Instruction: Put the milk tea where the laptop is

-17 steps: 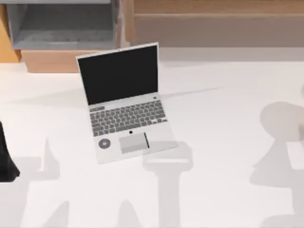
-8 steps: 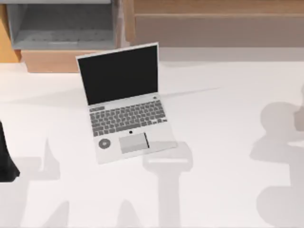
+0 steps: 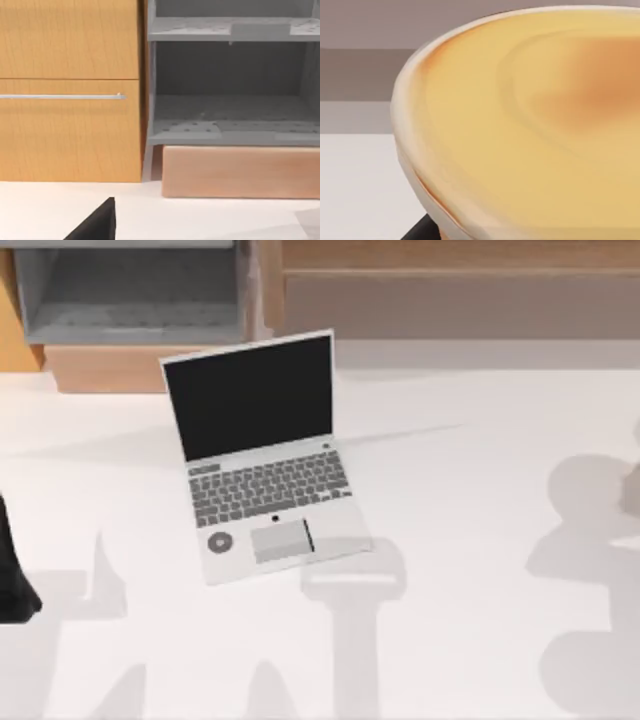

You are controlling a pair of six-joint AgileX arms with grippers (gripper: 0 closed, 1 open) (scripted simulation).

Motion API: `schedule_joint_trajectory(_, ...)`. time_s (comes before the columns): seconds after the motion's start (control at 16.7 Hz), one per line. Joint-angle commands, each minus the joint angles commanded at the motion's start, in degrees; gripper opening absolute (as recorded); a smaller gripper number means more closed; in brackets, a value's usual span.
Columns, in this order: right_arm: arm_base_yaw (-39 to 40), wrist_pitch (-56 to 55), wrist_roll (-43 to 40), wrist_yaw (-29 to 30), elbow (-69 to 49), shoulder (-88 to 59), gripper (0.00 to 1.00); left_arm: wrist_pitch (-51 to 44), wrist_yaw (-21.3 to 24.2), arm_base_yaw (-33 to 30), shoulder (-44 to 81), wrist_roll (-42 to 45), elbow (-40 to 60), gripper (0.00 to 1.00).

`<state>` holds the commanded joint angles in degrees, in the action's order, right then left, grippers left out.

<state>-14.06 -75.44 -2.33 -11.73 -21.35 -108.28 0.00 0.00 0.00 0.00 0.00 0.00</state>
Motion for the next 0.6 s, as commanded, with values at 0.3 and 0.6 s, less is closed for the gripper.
schedule_joint_trajectory(0.3,0.0,0.0,0.0,0.0,0.0,0.0,0.02,0.0,0.0,0.0,0.0,0.0,0.0,1.00)
schedule_joint_trajectory(0.6,0.0,0.0,0.0,0.0,0.0,0.0,0.00,0.0,0.0,0.0,0.0,0.0,0.0,1.00)
